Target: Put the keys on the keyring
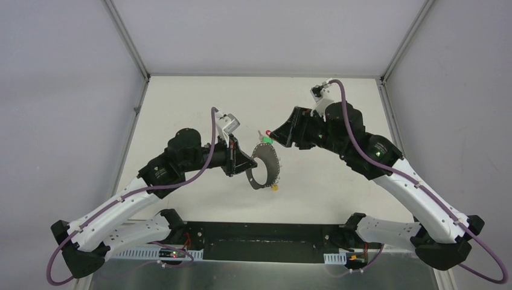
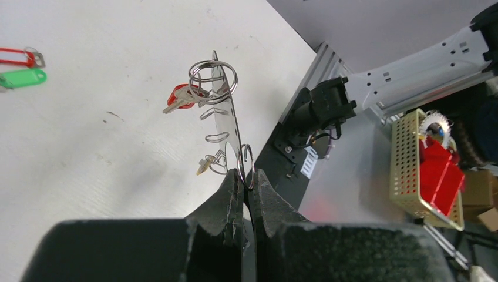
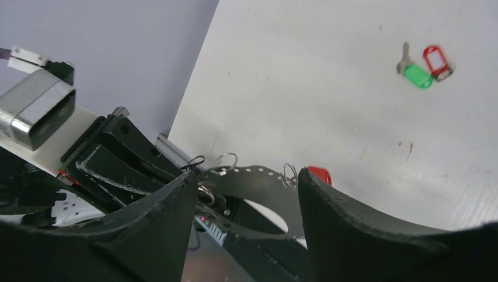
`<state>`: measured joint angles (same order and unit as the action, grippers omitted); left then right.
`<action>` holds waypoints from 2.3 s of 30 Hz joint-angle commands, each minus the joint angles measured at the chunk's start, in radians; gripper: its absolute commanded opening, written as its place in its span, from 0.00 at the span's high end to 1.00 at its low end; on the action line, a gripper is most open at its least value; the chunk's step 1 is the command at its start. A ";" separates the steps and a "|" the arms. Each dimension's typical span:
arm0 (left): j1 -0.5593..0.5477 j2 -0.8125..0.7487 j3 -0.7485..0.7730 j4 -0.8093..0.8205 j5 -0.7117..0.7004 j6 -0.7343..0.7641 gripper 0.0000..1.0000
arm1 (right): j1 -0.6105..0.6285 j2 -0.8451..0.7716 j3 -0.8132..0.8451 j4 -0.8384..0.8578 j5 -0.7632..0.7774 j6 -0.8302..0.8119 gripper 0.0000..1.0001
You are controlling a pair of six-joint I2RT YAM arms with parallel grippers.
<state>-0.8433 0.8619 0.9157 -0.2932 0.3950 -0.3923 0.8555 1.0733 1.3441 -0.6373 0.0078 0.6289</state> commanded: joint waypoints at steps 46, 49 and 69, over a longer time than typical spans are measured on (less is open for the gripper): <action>-0.001 -0.139 -0.071 -0.067 0.047 0.525 1.00 | -0.046 0.144 -0.225 0.283 -0.400 0.618 0.79; -0.002 -0.139 -0.072 -0.070 0.052 0.520 1.00 | -0.045 0.160 -0.211 0.283 -0.407 0.623 0.79; -0.001 -0.154 -0.084 -0.131 -0.019 0.529 1.00 | -0.048 0.129 -0.212 0.296 -0.391 0.469 1.00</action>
<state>-0.8425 0.7326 0.8215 -0.5011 0.3550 0.1204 0.8085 1.2392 1.0904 -0.3862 -0.4221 1.1767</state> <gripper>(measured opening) 0.036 0.004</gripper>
